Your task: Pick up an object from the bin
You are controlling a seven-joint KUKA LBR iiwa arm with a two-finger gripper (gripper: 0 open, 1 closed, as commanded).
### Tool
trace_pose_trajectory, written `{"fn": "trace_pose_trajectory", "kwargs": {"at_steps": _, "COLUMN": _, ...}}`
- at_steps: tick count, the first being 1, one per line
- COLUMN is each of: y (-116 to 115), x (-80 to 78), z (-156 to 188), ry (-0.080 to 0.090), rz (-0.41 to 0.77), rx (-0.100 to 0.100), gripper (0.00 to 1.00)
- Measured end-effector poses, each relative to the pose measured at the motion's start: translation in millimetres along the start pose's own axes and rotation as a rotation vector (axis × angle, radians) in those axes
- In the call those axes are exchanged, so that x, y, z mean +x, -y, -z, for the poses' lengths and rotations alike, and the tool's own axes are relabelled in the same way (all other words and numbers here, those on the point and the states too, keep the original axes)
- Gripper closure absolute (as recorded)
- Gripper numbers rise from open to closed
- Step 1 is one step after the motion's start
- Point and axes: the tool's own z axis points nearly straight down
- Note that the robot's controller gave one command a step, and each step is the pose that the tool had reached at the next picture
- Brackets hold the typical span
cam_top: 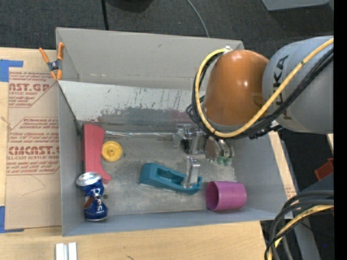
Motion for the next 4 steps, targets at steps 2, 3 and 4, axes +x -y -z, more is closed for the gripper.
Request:
{"fn": "trace_pose_trajectory", "kwargs": {"at_steps": 2, "y": 0, "x": 1.1, "z": -27, "ry": 0.014, "rz": 0.051, "rx": 0.000, "gripper": 0.00}}
{"fn": "trace_pose_trajectory", "kwargs": {"at_steps": 3, "y": -16, "x": 14.1, "z": -65, "ry": 0.006, "rz": 0.025, "rx": 0.000, "gripper": 0.00}}
{"fn": "trace_pose_trajectory", "kwargs": {"at_steps": 4, "y": -23, "x": 13.5, "z": -81, "ry": 0.006, "rz": -0.062, "rx": -0.003, "gripper": 0.00}}
